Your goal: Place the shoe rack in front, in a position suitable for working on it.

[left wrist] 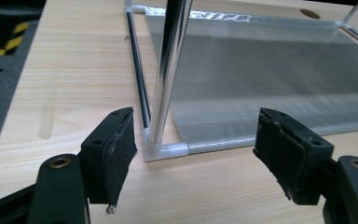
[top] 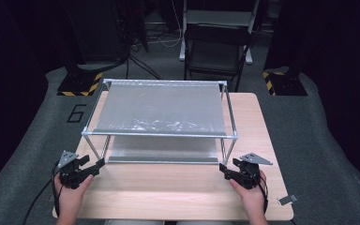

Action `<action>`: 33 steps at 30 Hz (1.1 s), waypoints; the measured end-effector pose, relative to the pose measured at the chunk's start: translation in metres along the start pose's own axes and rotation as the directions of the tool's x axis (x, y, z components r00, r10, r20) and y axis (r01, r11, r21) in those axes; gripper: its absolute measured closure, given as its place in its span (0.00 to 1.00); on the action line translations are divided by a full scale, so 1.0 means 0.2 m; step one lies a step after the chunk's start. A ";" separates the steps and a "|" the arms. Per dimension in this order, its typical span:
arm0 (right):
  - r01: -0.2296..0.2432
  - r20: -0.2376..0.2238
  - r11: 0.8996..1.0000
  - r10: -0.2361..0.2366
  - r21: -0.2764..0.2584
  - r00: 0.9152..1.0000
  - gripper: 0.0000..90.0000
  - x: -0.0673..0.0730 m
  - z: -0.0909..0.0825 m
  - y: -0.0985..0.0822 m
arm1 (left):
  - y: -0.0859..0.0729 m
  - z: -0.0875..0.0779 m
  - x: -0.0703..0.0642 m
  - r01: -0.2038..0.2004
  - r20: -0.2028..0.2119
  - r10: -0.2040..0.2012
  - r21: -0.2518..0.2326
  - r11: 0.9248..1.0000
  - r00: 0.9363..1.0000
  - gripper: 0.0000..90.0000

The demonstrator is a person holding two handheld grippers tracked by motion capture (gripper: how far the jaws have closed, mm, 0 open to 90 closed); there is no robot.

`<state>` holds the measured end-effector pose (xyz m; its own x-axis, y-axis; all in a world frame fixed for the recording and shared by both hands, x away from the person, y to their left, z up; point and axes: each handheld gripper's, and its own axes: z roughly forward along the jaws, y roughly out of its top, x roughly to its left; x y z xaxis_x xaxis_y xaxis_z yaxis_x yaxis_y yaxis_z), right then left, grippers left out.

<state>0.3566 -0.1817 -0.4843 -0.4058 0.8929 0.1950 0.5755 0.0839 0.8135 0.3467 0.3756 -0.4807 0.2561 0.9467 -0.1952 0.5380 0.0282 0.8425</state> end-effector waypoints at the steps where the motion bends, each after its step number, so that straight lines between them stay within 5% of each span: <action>1: -0.002 0.000 1.000 0.002 0.002 1.000 0.37 0.00 0.00 0.00 | 0.00 0.00 0.00 -0.003 0.000 0.003 0.003 1.000 1.000 0.32; 12: 0.022 0.006 1.000 -0.022 0.004 1.000 0.36 -0.02 0.00 0.08 | 0.07 0.00 0.03 -0.017 -0.028 0.017 -0.003 1.000 0.999 0.34; 33: 0.068 0.010 0.998 -0.068 -0.012 0.998 0.52 -0.03 0.01 0.18 | 0.19 0.01 0.06 -0.023 -0.047 0.021 -0.037 0.999 0.999 0.49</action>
<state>0.3820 -0.1824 -0.4570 -0.4367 0.8897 0.1333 0.5379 0.1394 0.8314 0.3713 0.3866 -0.4525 0.2296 0.9611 -0.1536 0.5017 0.0184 0.8649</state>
